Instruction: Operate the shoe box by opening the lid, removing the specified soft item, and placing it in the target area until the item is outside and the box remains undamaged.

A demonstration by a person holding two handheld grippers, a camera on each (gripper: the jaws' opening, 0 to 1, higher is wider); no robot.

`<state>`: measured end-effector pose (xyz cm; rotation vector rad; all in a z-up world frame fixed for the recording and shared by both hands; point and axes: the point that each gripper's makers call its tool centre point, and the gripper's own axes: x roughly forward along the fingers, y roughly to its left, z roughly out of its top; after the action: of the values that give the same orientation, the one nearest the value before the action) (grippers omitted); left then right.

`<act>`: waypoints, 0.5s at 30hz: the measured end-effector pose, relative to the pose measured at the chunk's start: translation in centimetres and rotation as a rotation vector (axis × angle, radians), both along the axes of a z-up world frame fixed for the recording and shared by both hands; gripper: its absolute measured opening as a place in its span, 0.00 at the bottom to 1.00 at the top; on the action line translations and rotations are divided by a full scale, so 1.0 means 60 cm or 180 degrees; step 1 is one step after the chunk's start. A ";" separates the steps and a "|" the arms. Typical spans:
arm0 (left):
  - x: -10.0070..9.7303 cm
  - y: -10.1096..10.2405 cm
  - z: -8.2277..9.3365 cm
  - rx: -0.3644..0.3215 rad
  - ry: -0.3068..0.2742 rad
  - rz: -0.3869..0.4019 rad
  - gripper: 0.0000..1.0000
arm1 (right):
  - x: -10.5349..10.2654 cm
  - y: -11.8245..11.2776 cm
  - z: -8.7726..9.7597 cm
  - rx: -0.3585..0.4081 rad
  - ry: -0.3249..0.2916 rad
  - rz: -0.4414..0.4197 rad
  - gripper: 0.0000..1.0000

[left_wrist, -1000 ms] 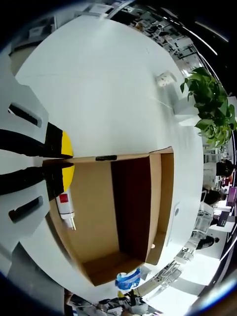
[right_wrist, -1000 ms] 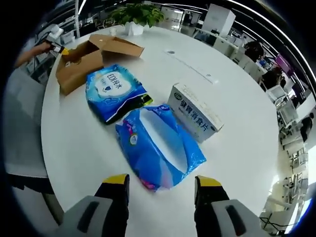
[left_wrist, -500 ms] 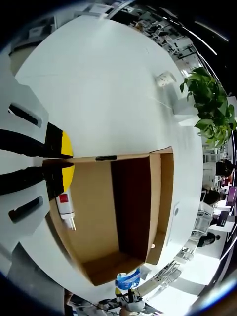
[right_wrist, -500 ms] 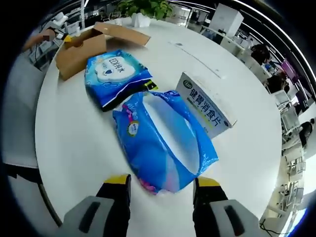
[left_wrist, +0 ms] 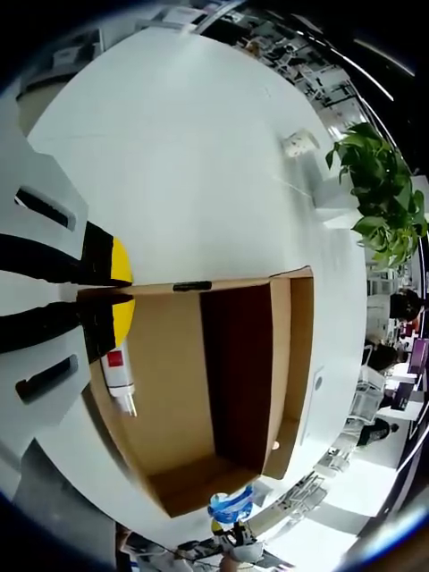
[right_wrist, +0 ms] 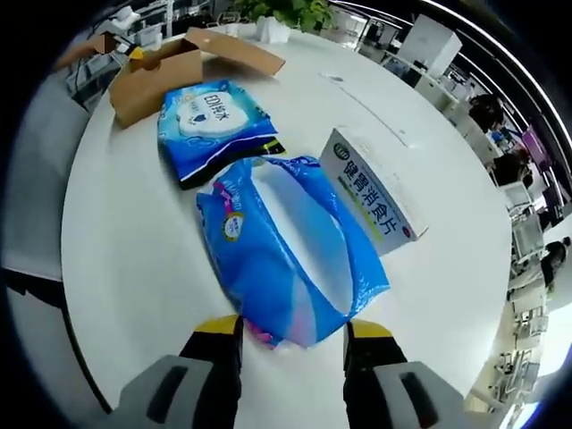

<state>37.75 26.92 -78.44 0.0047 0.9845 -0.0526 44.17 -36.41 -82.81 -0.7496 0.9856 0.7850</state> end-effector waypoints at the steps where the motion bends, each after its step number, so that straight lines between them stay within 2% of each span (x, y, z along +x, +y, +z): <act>1: 0.000 0.000 0.000 -0.0002 0.0000 0.0000 0.02 | 0.002 0.000 0.000 -0.0002 0.0001 0.0000 0.43; 10: -0.002 -0.002 0.002 -0.0021 -0.0002 0.0002 0.02 | -0.010 0.002 0.006 0.0028 0.0049 -0.0007 0.44; 15: -0.002 -0.002 0.002 -0.0019 0.0001 0.0005 0.02 | -0.014 0.007 0.033 0.0005 0.0031 0.0095 0.46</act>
<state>37.63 26.79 -78.34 -0.0015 0.9847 -0.0541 43.32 -35.97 -80.81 -0.7614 0.9842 0.8159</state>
